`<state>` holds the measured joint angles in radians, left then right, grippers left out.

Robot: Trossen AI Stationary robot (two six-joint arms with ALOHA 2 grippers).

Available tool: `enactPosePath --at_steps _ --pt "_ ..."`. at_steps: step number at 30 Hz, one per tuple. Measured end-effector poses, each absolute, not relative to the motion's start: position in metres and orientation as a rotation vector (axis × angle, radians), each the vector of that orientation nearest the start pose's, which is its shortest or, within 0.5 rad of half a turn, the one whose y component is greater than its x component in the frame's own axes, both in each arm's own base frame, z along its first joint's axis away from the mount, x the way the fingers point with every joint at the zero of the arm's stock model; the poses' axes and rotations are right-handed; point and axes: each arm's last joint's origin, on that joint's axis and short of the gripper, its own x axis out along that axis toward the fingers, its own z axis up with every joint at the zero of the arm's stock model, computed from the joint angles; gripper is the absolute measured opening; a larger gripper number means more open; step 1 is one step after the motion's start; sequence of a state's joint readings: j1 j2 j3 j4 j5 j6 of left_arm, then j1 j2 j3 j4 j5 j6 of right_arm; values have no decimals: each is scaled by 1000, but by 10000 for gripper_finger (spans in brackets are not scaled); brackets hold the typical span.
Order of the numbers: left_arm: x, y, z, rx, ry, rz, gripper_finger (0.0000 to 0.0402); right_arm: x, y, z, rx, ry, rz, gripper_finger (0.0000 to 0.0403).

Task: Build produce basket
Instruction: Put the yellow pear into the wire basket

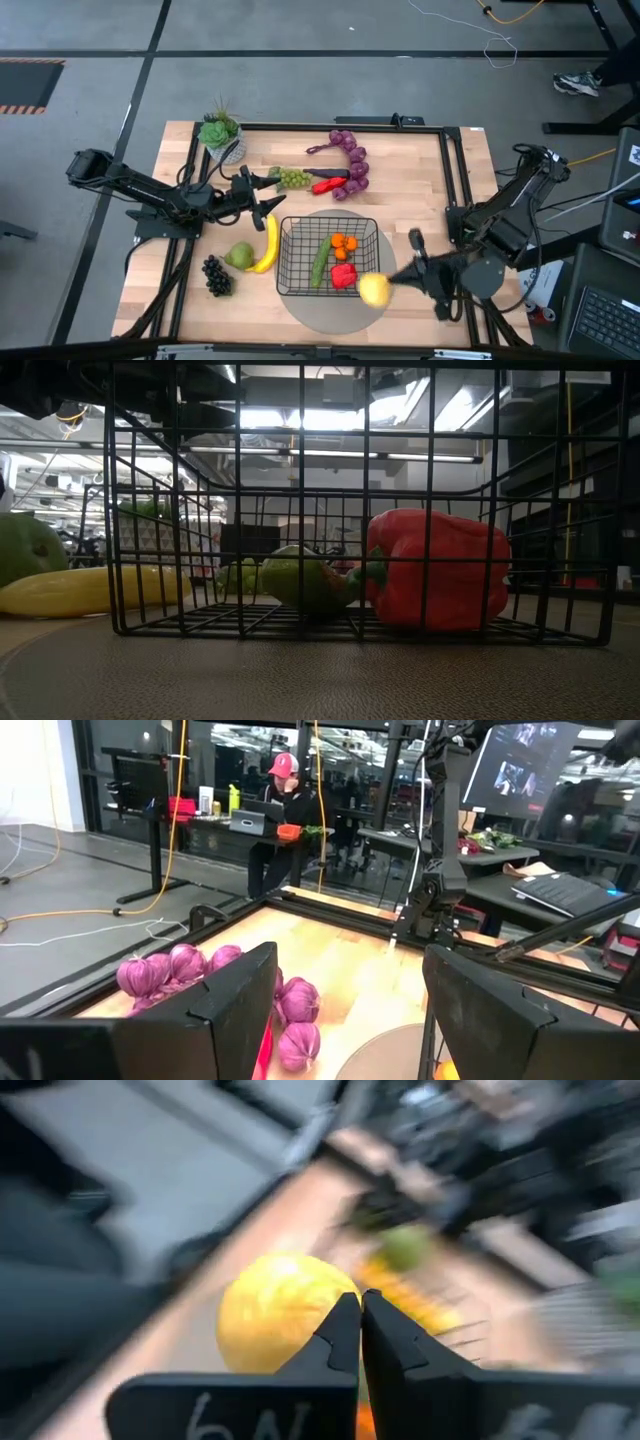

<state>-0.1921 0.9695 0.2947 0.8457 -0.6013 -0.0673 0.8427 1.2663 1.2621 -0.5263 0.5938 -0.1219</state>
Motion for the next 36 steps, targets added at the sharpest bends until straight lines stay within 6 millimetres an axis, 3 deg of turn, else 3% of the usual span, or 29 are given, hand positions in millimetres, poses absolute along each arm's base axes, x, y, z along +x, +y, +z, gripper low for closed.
enactPosePath --at_steps 6,17,23,26,36 --pt "189 -20 231 -133 -173 403 247 207 174 378 -561 280 118 0" --pt "189 -20 231 -134 -173 402 247 255 122 384 -426 220 279 0" --pt "189 -20 231 -134 -173 402 247 293 104 365 -355 235 415 0" --pt "189 -20 231 -134 -173 402 247 307 98 351 -357 287 387 0" --pt "189 -20 231 -133 -173 402 247 315 86 346 -254 330 319 11"
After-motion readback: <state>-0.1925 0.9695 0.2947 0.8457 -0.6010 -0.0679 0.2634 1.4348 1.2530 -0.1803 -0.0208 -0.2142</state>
